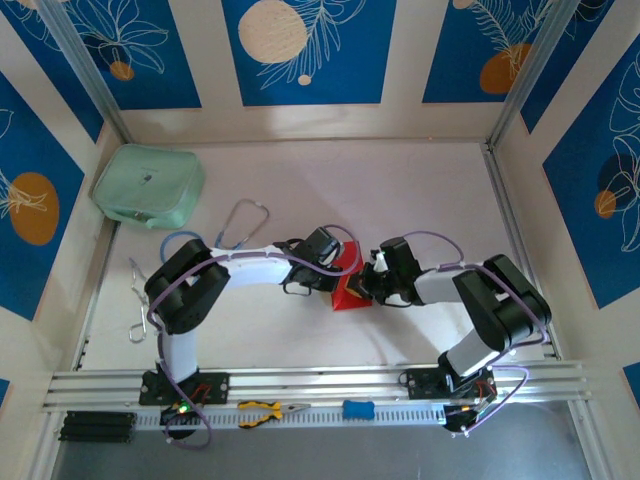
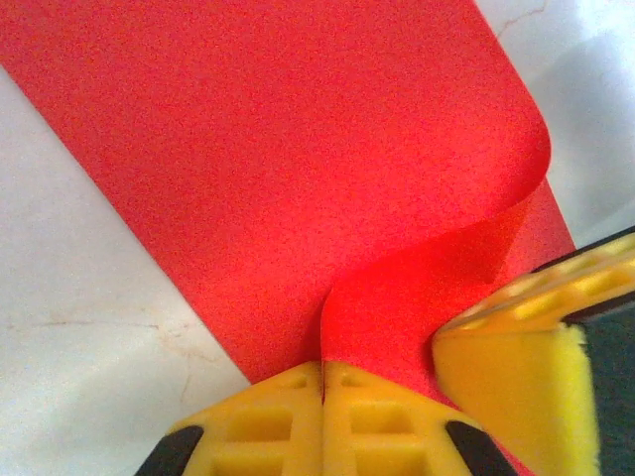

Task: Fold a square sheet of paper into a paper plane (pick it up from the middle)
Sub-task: Fold the triangle a second time at the center of the table.

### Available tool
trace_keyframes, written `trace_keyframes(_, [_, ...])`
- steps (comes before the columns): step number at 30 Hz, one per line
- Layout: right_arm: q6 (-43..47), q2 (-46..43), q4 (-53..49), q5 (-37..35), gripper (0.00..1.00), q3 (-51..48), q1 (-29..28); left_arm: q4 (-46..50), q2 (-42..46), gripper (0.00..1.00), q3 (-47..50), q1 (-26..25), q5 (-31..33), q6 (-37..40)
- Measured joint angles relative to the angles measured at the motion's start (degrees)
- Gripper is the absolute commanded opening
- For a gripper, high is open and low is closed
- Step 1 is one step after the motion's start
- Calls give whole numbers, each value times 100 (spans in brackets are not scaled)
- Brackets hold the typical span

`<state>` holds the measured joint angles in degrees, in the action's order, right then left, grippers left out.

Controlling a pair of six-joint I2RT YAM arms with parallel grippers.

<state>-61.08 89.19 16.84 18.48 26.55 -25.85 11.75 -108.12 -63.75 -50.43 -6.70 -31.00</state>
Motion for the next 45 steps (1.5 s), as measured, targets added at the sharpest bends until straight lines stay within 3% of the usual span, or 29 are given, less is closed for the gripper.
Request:
trace_keyframes(8, [251, -79, -424, -28, 0, 575, 186, 105, -2, 0, -42, 0, 33, 2])
trace_keyframes(20, [249, 214, -214, 87, 0, 223, 551, 111, -7, 0, -50, 0, 37, 4])
trace_keyframes(35, [577, 304, -553, 138, 0, 629, 671, 122, -7, 0, -55, 0, 37, 111])
trace_keyframes(45, [686, 459, 13, 358, 0, 315, 1097, 138, -9, 0, -61, 0, 37, 138])
